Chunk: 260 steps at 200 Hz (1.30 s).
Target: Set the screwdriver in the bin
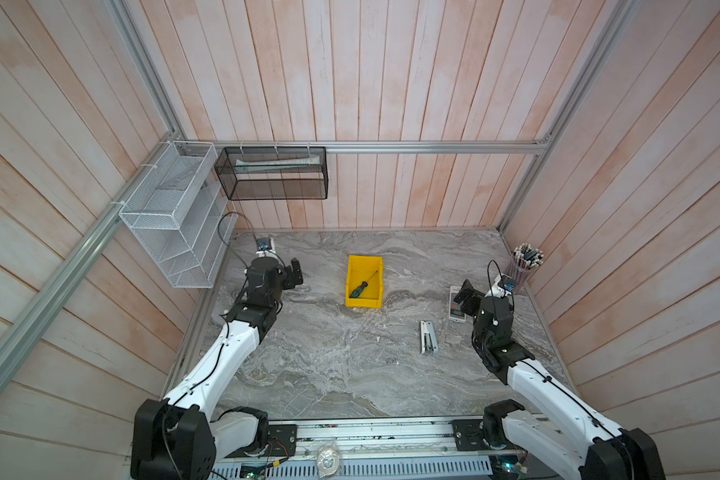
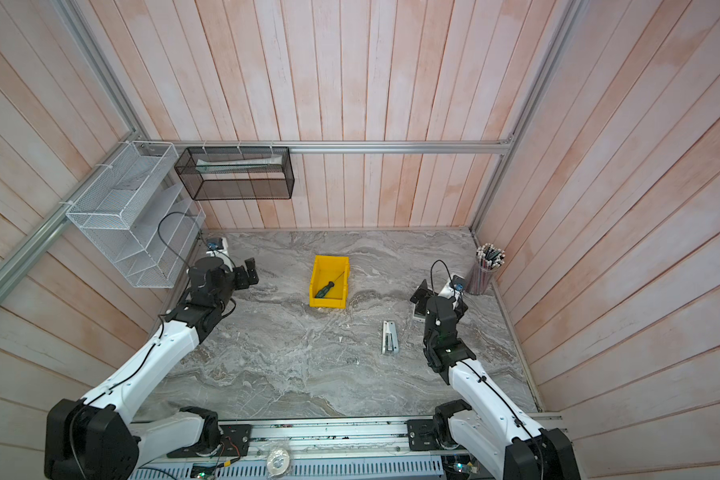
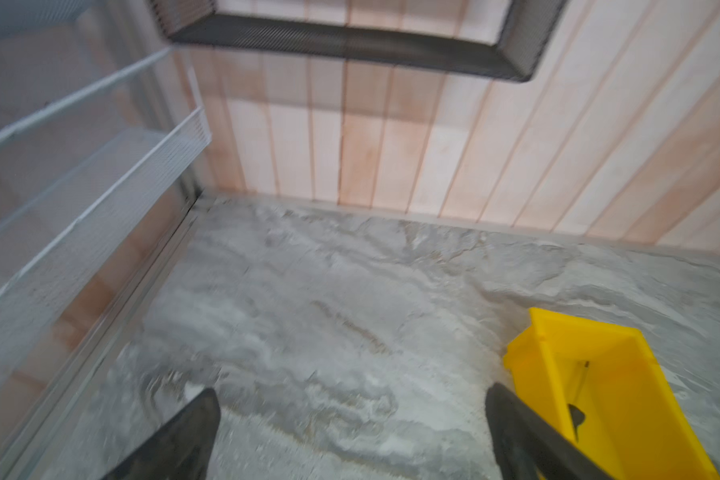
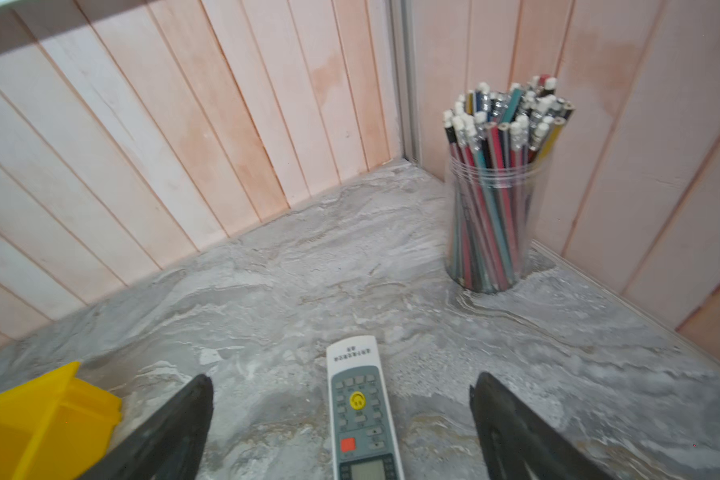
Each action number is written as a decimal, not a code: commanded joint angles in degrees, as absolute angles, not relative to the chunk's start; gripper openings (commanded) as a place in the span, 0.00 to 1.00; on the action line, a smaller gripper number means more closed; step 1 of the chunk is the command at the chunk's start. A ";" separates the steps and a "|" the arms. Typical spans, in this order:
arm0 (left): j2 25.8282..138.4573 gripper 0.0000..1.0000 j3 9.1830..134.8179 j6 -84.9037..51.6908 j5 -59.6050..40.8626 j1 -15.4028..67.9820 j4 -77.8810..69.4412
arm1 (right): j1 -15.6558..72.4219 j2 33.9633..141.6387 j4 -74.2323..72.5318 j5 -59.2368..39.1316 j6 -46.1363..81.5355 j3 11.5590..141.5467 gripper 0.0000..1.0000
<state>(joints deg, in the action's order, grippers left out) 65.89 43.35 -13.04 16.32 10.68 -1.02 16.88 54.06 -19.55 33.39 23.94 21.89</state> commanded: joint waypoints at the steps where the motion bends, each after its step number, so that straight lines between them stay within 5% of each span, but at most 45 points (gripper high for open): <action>1: 63.26 1.00 35.31 -19.01 24.52 10.63 -12.28 | 16.79 54.22 -28.39 44.18 17.96 18.27 0.98; 42: 67.22 1.00 23.78 -11.19 39.36 9.40 -29.54 | 16.59 62.34 -42.32 50.49 6.98 14.51 0.98; 115: 81.23 1.00 16.93 -8.90 25.59 1.65 -55.97 | 16.97 79.17 -73.67 41.09 -4.24 9.10 0.99; 166: 84.11 1.00 18.97 -6.41 19.93 1.39 -55.10 | 17.11 89.56 -97.30 38.50 -8.87 4.57 0.99; 203: 91.18 1.00 13.47 1.33 10.43 2.86 -74.64 | 15.87 87.67 -92.54 36.31 -6.21 5.03 1.00; 216: 87.32 1.00 14.98 -0.14 9.55 2.75 -65.00 | 14.65 86.91 -91.30 34.34 -4.83 4.92 0.99; 260: 88.94 1.00 14.80 0.00 9.59 2.48 -68.06 | 7.52 90.12 -86.79 23.28 -0.34 7.94 0.98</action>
